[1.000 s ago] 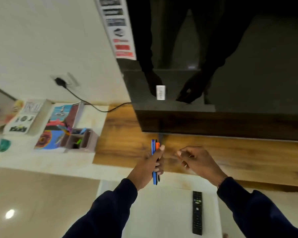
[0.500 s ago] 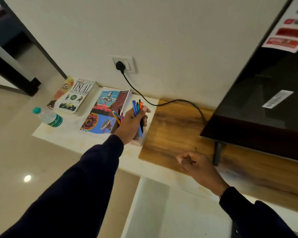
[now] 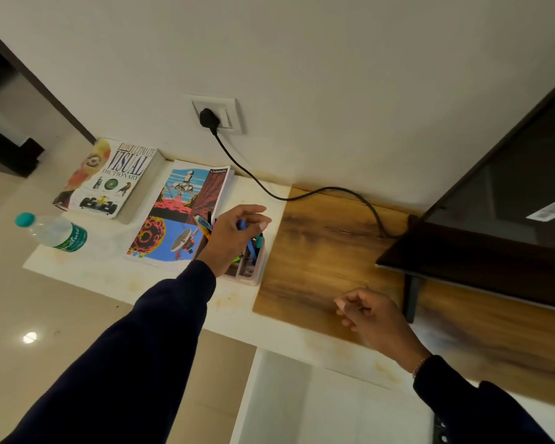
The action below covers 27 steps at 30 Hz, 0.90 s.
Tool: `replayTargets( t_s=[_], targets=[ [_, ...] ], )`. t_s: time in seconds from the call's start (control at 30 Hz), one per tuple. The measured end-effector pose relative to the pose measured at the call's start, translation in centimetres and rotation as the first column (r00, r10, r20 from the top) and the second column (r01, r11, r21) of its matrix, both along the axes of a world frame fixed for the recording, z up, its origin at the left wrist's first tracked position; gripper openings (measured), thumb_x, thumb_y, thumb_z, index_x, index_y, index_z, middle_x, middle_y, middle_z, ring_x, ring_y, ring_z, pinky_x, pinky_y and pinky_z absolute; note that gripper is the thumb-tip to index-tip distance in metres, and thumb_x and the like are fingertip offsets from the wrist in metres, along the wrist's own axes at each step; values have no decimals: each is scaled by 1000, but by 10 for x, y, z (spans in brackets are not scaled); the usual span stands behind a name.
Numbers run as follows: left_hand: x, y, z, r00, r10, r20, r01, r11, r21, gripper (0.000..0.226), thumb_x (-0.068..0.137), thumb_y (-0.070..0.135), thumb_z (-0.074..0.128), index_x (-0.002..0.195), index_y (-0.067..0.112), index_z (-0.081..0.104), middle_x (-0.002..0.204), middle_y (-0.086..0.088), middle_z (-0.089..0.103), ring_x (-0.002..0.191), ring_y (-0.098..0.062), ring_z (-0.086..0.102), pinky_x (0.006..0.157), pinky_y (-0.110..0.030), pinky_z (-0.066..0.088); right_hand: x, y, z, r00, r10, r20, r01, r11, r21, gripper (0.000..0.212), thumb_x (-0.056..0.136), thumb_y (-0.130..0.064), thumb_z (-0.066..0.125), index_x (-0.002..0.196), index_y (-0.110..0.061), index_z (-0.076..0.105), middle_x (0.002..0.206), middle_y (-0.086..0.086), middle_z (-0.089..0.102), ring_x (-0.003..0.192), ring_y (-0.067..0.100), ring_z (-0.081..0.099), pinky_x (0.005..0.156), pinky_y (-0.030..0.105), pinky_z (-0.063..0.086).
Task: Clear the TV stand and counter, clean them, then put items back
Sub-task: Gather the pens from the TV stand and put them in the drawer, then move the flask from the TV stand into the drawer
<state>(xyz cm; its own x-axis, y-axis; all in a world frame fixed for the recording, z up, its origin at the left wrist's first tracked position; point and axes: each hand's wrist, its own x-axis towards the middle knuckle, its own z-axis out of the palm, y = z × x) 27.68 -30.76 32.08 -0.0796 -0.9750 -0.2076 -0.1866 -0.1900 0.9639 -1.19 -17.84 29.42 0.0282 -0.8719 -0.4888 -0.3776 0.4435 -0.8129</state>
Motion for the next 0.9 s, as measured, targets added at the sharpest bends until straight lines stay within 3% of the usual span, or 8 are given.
replayTargets(
  t_s=[0.1,0.23,0.33,0.4,0.47,0.57,0.63,0.9],
  targets=[
    [1,-5,8,998,28,60,-25,999,-49,38,89,0,70,125,6,60,114,-8,71,111,-17,67,99,-34,55,0,-5,2,1000,3,-24,-3,1000,-17,8,97,-24,68,93,-23,74,85,-7,76,76,12,73,79,35,62],
    [-11,1,15,943,98,317,-11,964,-265,47,85,13,76,128,13,56,117,0,64,115,-13,60,96,-28,51,-3,-6,6,999,0,-48,-1,1000,-26,8,97,-26,67,94,-25,73,87,-7,76,76,8,72,80,31,61],
    [-38,26,25,843,139,520,101,908,-406,39,81,27,75,115,15,58,100,5,59,93,-11,55,81,-21,44,-13,0,10,997,6,-80,-10,999,-43,8,98,-28,65,95,-27,72,91,-9,74,78,4,71,78,24,58],
    [-64,51,34,795,-17,607,279,898,-339,29,79,32,76,100,19,60,82,10,52,75,-7,48,65,-20,37,-25,4,12,993,7,-118,-17,997,-82,8,99,-26,64,97,-26,72,94,-12,72,86,3,68,77,16,51],
    [-99,77,38,677,-239,696,525,820,-229,34,78,46,69,98,19,60,81,12,50,73,-8,45,65,-24,33,-43,12,14,985,0,-172,-22,992,-126,8,99,-24,63,101,-23,71,95,-16,70,91,3,66,75,11,46],
    [-160,105,35,339,-395,854,759,651,0,59,76,64,53,116,20,57,106,3,58,94,-18,52,78,-33,42,-78,32,13,951,-31,-307,-40,974,-221,7,98,-21,65,101,-18,70,96,-8,70,88,9,66,74,12,49],
    [-204,120,42,208,-451,868,786,606,126,72,75,70,54,127,20,49,121,-1,54,107,-24,50,89,-41,45,-108,46,11,910,-63,-410,-53,963,-264,10,97,-21,64,101,-15,71,100,-1,70,89,15,65,77,23,53],
    [-367,170,32,6,-578,816,804,488,339,102,74,80,59,154,30,19,161,-7,22,146,-37,23,114,-58,26,-267,117,27,739,-158,-654,-29,964,-266,23,93,-22,64,113,-11,66,111,11,67,102,32,62,87,43,54]
  ],
)
